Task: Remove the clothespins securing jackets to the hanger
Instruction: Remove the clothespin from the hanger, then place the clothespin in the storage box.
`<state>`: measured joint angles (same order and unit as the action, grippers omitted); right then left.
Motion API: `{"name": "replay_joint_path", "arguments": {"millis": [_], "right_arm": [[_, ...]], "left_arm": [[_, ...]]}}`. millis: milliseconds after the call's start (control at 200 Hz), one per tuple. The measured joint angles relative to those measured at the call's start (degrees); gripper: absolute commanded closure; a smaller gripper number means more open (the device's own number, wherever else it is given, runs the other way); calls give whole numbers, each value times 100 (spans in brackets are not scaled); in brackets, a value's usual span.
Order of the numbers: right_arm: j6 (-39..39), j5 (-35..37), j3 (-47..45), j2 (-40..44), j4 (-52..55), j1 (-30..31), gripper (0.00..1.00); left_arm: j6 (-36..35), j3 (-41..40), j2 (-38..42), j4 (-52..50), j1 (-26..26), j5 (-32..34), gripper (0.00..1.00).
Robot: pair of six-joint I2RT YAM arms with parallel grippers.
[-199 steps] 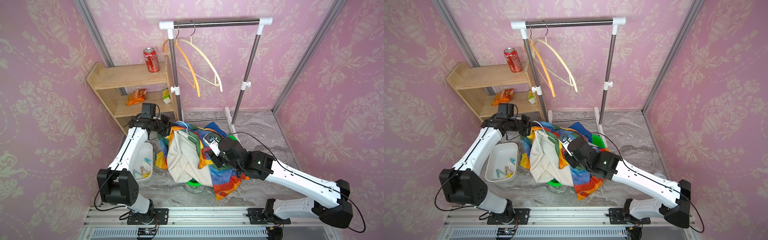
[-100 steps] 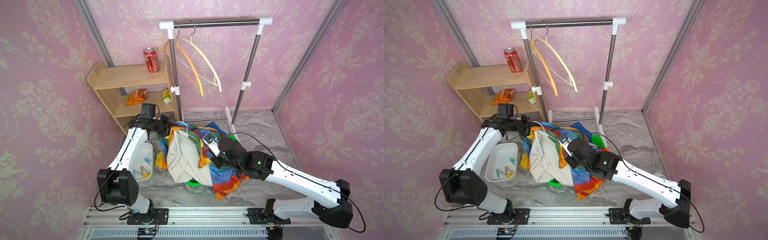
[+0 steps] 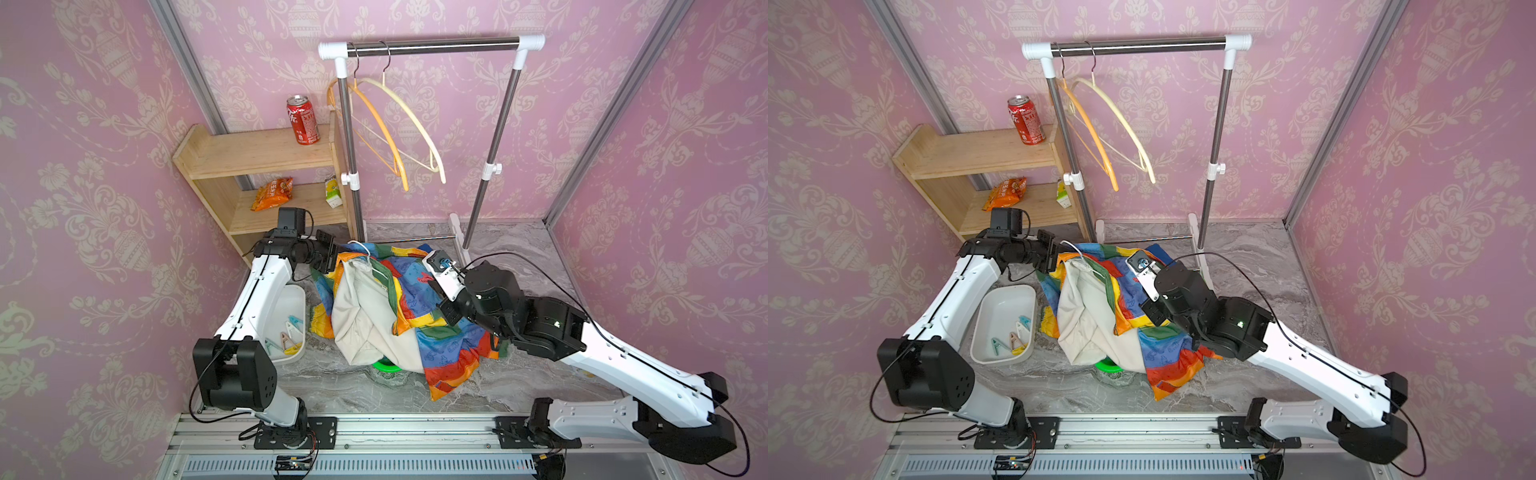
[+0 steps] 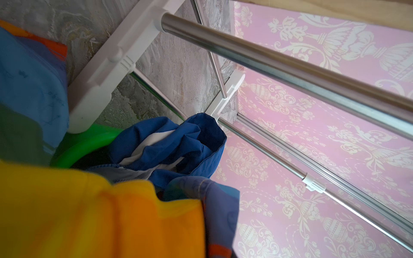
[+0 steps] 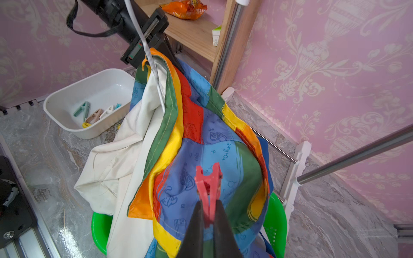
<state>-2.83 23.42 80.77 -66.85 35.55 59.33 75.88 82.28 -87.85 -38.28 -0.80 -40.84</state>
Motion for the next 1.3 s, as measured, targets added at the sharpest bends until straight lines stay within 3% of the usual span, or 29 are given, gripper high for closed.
{"name": "replay_joint_path", "arguments": {"millis": [135, 280, 645, 926, 1301], "right_arm": [[-11, -190, 354, 166, 138, 4, 100], [76, -903, 466, -76, -68, 155, 100], [302, -2778, 481, -2175, -1252, 417, 100], [509, -3700, 1943, -4347, -2164, 501, 100], [813, -3950, 3967, -6498, -2332, 811, 100]], "left_arm": [[2, 9, -42, -11, 68, -2, 100], [127, 96, -369, 175, 144, -127, 100], [125, 1510, -1386, 247, 586, -699, 100], [-122, 1816, -1513, 151, 638, -973, 100], [-431, 1893, -1513, -61, 640, -1161, 100]]}}
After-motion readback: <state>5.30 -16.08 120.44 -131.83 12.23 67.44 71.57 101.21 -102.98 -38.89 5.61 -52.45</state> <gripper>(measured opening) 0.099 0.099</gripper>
